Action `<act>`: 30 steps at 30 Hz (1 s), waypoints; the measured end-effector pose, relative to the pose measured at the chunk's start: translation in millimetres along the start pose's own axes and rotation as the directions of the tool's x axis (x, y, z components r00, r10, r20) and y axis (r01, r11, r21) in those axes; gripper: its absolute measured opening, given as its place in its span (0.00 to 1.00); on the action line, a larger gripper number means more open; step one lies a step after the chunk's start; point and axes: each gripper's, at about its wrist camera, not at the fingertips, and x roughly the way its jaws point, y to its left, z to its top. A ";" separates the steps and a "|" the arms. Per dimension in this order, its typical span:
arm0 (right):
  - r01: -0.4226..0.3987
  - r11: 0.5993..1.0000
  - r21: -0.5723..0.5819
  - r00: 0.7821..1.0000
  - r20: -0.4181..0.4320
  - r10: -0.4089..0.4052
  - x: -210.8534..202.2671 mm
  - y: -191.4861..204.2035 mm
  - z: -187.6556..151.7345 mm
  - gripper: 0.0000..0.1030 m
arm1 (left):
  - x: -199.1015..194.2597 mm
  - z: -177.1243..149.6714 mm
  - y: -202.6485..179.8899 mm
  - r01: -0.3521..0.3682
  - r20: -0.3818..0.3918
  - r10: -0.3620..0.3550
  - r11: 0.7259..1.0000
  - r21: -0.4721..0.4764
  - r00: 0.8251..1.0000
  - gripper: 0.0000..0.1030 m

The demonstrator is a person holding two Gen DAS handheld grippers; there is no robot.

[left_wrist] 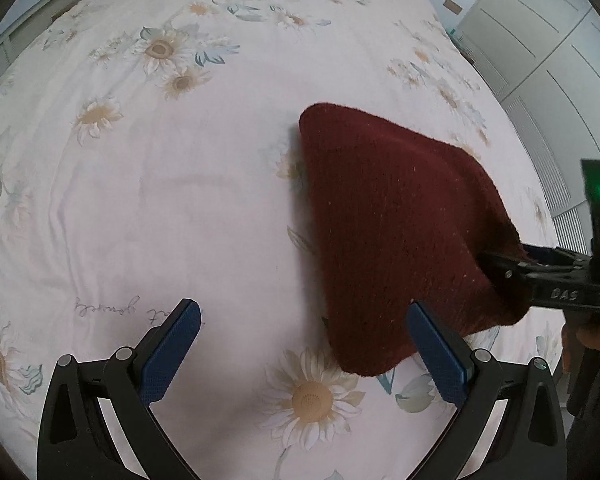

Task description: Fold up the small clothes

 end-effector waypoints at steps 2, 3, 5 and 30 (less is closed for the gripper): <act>-0.032 0.999 0.037 0.999 0.005 0.032 -0.2 -10.4 -7.2 0.49 | 1.5 -1.9 -1.2 -0.003 -0.004 0.003 1.000 0.009 1.000 0.99; -0.054 0.997 0.058 0.998 0.013 0.053 -1.9 -15.1 -9.6 0.49 | 2.6 -2.6 -0.9 -0.004 -0.006 0.004 1.000 0.014 1.000 0.99; -0.093 0.993 0.075 0.995 0.031 0.091 -7.5 -23.5 -13.8 0.40 | 4.0 -3.6 -2.1 -0.009 -0.011 0.010 1.000 0.025 1.000 0.99; -0.101 0.978 0.185 0.981 0.181 0.067 -34.5 -88.4 -66.6 0.72 | 14.1 -1.2 -33.6 -0.002 -0.030 0.005 0.996 0.088 1.000 0.99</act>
